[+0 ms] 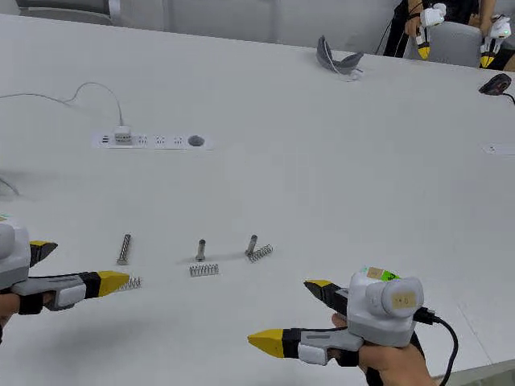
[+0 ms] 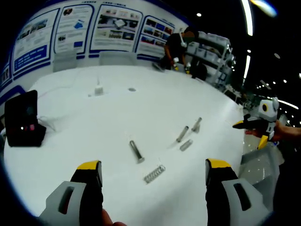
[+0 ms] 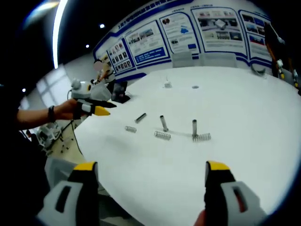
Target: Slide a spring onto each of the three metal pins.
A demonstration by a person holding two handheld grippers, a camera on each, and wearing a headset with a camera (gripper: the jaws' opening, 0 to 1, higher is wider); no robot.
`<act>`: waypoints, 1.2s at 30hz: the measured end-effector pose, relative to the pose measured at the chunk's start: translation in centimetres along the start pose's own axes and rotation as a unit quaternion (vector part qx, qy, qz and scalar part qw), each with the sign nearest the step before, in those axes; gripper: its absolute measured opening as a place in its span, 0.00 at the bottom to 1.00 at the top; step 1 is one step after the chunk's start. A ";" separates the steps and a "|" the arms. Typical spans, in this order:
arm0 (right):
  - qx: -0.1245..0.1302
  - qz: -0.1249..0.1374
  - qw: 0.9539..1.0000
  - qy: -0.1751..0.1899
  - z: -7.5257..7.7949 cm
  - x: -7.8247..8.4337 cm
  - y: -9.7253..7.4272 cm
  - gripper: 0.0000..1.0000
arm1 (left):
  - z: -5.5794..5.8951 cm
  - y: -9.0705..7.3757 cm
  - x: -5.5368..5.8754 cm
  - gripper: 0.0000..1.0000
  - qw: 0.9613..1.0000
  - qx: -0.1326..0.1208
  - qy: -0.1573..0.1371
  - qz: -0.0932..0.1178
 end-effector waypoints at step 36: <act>0.023 0.005 0.999 0.025 1.2 1.1 -1.5 0.97 | -2.4 6.3 -2.7 0.61 0.999 -0.024 -0.013 -0.018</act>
Point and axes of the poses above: the centre of the closed fingertips' face, and the gripper's own axes: y roughly forward along the fingers, z roughly to its right, x roughly out of its underside, the point moved 6 cm from there along -y, roughly backward along the fingers, and after that the axes turned 14 degrees about -z, right-handed, at the moved point
